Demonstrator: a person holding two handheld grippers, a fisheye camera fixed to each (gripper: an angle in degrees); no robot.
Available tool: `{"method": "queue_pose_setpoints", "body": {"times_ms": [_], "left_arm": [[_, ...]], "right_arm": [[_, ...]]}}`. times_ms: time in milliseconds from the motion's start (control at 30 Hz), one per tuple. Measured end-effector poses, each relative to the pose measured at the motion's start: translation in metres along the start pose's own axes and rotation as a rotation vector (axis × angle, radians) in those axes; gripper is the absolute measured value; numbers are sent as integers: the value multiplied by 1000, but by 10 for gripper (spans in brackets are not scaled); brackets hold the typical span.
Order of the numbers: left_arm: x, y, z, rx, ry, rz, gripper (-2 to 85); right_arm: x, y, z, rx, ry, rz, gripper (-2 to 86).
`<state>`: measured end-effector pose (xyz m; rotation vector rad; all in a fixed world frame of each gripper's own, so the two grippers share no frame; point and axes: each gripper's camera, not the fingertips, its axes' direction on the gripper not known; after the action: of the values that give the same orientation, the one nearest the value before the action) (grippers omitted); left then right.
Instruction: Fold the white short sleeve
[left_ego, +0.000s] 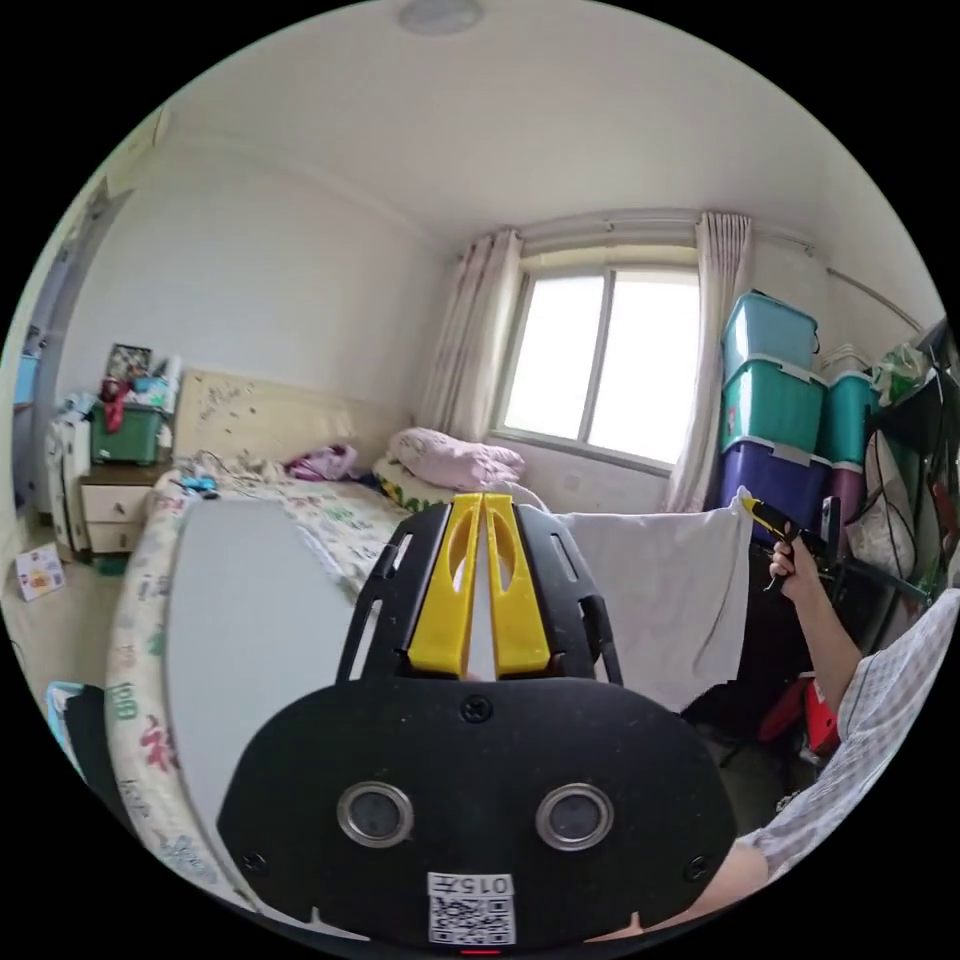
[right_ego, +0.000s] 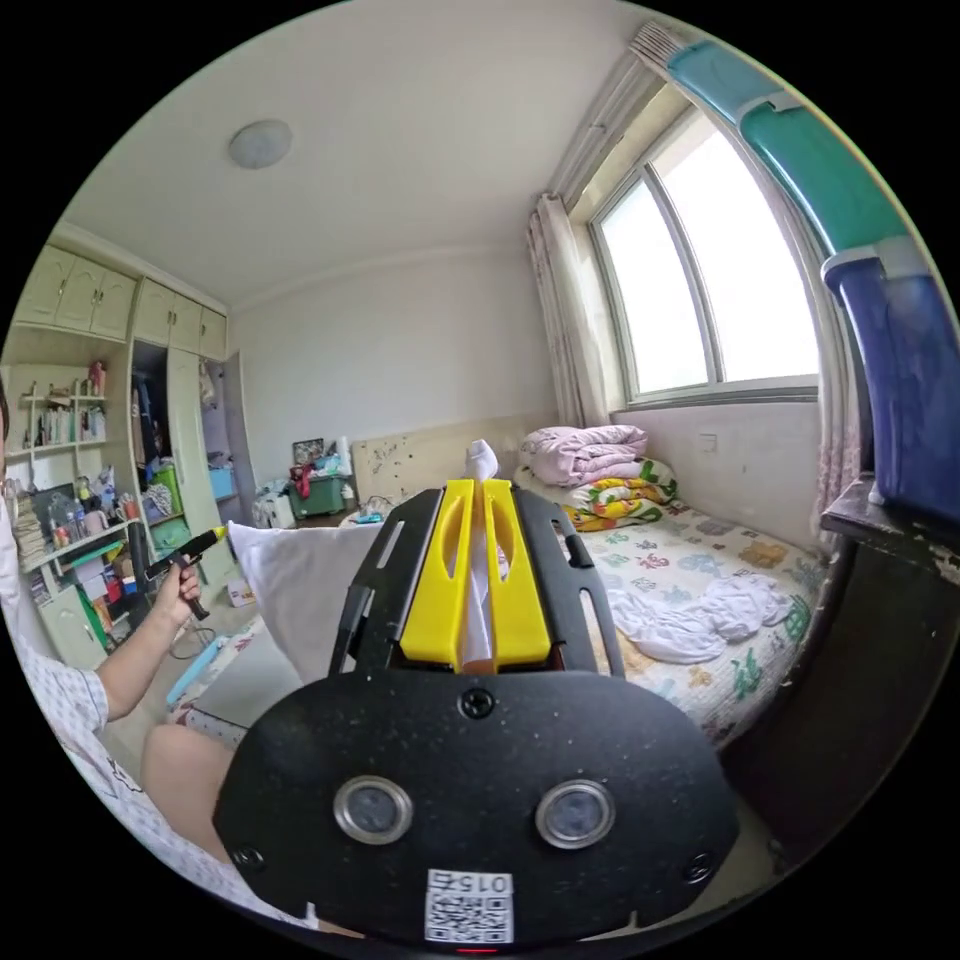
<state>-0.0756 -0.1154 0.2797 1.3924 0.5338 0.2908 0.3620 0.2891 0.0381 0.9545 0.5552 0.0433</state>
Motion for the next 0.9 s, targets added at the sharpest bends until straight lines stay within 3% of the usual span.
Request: {"method": "queue_pose_setpoints", "body": {"times_ms": [300, 500, 733, 900], "left_arm": [[-8, -10, -268, 183, -288, 51, -9], [-35, 2, -351, 204, -427, -13, -9], [-133, 31, -314, 68, -541, -170, -8], [-261, 77, -207, -174, -621, -333, 6]], "right_arm": [[-51, 36, 33, 36, -423, 83, -5], [-99, 55, 102, -43, -580, 89, -5], [-146, 97, 241, -241, -524, 95, -2], [-186, 164, 409, -524, -331, 28, 12]]}}
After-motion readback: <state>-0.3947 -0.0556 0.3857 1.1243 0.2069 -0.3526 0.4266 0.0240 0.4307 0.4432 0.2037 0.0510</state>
